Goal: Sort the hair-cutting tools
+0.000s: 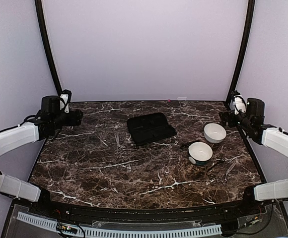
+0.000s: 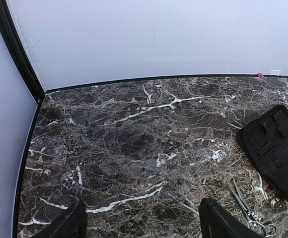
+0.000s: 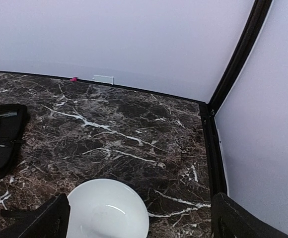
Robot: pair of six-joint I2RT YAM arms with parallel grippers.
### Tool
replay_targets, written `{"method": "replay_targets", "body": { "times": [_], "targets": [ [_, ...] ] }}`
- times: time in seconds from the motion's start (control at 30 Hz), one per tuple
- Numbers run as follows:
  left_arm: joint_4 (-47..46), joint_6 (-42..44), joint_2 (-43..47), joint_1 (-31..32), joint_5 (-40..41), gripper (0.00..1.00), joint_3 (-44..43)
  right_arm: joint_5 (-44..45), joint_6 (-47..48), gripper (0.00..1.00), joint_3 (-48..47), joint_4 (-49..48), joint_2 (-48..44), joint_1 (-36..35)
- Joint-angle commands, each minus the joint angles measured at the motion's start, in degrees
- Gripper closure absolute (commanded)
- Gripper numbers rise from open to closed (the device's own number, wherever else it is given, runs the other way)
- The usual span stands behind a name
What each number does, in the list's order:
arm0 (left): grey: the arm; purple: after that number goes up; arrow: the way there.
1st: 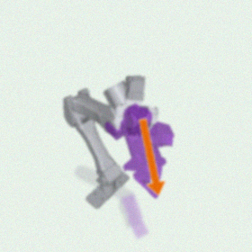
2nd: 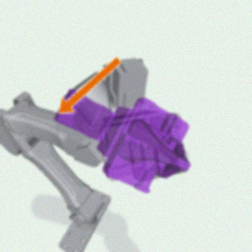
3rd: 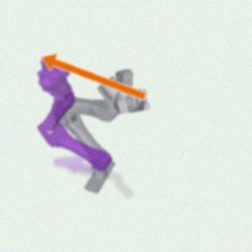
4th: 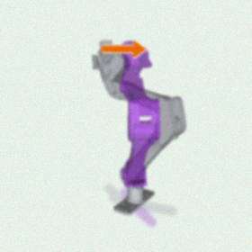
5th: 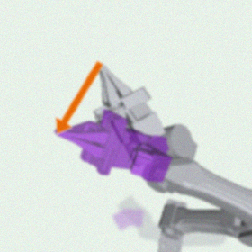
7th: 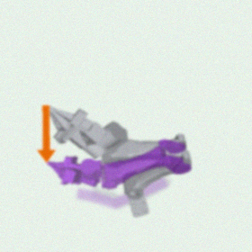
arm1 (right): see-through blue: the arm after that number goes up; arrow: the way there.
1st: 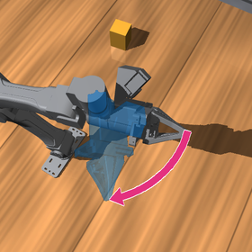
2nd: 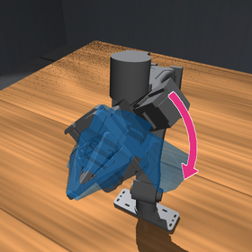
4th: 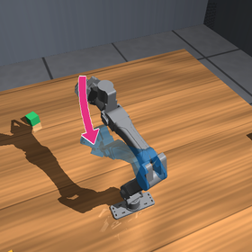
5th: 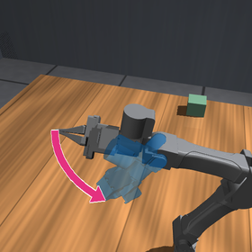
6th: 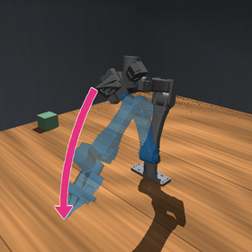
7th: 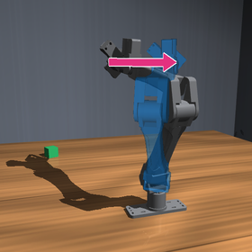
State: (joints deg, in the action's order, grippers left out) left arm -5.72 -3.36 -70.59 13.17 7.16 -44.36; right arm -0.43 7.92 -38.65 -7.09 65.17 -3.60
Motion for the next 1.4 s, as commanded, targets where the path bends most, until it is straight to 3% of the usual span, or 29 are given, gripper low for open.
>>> {"method": "replay_targets", "body": {
  "times": [0.0, 0.1, 0.27, 0.47, 0.57, 0.87, 1.07, 1.27, 1.37],
  "targets": [
    [-0.8, -5.7, -2.6, -2.3, -9.3, 0.25, -3.7, 1.2, -1.9, 0.01, -1.2, -3.9, 1.7, 2.1],
    [0.5, -6.3, -6.3, -1.7, -13.9, 0.33, -6.5, -2.3, 0.0, 0.01, -0.8, -3.7, 2.3, 3.2],
    [4.5, -5.0, -13.1, 2.6, -21.4, 0.41, -13.0, -15.8, 7.2, 0.01, -2.9, 2.6, 3.2, 4.2],
    [10.7, -3.6, -21.3, 10.5, -27.5, 0.23, -22.0, -26.7, 12.5, 0.01, -3.2, 5.0, 3.5, 4.2],
    [13.6, -2.1, -24.7, 14.8, -28.1, 0.21, -26.4, -30.5, 14.5, 0.01, -3.5, 6.4, 3.2, 3.8],
    [30.9, 3.9, -41.4, 24.9, -24.5, 0.31, -49.6, -33.3, 17.9, 0.01, -3.0, 7.2, 1.7, 3.6],
    [27.0, 6.1, -45.7, 26.6, -25.2, 0.36, -52.2, -34.1, 18.8, 0.01, -2.6, 7.1, 1.0, 3.6],
    [26.2, 6.7, -52.2, 26.6, -28.2, 0.56, -56.6, -34.2, 19.3, 0.01, -2.5, 7.2, 0.7, 3.6],
    [27.4, 7.1, -55.8, 26.6, -27.8, 0.58, -59.6, -33.9, 19.4, 0.01, -2.5, 7.2, 0.8, 3.6]
  ]
}}
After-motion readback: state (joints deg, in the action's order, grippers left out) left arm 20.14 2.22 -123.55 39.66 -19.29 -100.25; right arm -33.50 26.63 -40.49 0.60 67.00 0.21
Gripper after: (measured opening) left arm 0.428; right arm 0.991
